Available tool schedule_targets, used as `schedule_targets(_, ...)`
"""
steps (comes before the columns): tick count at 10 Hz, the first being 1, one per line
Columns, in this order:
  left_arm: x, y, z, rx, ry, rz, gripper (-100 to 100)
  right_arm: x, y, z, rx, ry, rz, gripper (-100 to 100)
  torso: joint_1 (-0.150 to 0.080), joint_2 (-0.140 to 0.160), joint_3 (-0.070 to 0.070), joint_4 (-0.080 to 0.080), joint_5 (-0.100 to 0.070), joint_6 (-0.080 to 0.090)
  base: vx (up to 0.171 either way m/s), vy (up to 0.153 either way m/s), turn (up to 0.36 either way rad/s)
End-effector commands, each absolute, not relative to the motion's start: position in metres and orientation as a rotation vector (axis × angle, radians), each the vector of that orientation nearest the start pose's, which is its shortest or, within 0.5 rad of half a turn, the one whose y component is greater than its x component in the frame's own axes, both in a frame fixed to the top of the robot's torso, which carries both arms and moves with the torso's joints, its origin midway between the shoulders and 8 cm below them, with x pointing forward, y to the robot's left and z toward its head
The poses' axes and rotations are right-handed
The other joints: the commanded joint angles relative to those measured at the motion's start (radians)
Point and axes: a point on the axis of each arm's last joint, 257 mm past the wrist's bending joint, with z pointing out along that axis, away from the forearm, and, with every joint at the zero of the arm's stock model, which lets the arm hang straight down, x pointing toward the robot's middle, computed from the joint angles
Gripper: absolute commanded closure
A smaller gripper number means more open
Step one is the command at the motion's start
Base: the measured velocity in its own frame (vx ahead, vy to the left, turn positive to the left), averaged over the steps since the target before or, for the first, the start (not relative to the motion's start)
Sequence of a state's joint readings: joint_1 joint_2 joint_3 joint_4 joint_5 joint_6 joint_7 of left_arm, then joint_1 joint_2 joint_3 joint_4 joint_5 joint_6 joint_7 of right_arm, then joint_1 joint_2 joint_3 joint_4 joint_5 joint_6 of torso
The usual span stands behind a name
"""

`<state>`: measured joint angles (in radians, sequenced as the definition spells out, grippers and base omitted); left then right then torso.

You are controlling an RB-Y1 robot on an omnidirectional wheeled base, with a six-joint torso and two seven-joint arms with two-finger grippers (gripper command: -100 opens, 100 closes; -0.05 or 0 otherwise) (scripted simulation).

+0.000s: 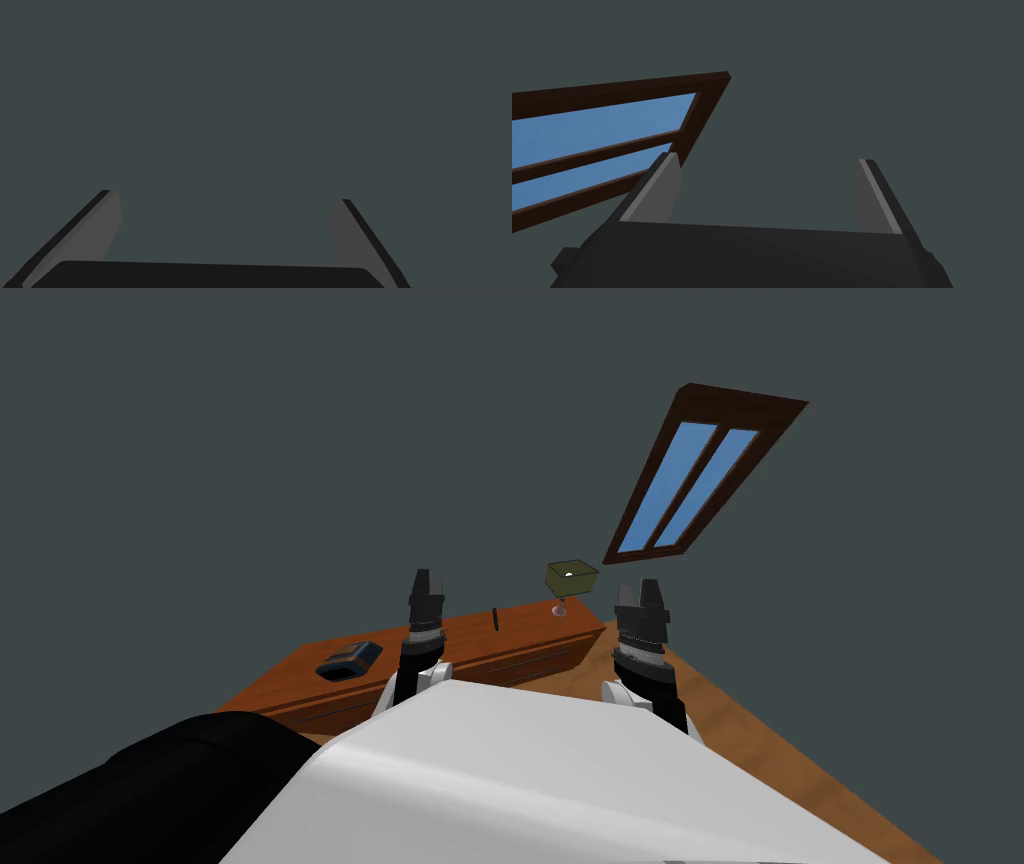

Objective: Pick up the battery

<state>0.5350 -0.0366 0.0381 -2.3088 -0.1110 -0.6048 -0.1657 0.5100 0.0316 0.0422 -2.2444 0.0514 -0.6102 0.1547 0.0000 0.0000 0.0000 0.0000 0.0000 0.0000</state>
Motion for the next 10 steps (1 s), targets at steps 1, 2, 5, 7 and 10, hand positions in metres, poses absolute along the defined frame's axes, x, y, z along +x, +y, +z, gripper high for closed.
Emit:
schedule_targets(1,0.325,0.274,0.036,-0.443,0.663,-1.048,-100,0.334,-0.261,0.026,0.543,0.606,1.179,0,0.000,0.000,0.000,0.000,0.000,0.000,-0.065,0.022,-0.095)
schedule_targets(2,0.330,0.273,0.031,-0.435,0.690,-1.046,-100,0.334,-0.261,0.026,0.543,0.606,1.179,0,0.002,0.003,0.002,0.001,0.000,0.000,-0.122,0.044,-0.147)
schedule_targets(5,0.352,0.273,0.005,-0.427,0.785,-1.033,-100,0.334,-0.261,0.026,0.543,0.606,1.179,0,0.003,0.007,0.004,0.002,0.001,0.000,-0.102,0.036,-0.159)
schedule_targets(7,0.371,0.278,-0.019,-0.437,0.859,-1.014,-100,0.334,-0.261,0.026,0.543,0.606,1.179,0,0.005,0.006,0.003,0.001,0.001,0.000,-0.087,0.063,-0.196)
schedule_targets(10,0.390,0.285,-0.040,-0.447,0.928,-0.990,-100,0.334,-0.261,0.026,0.543,0.606,1.179,0,0.004,0.004,0.002,0.001,0.001,0.000,-0.062,0.045,-0.175)
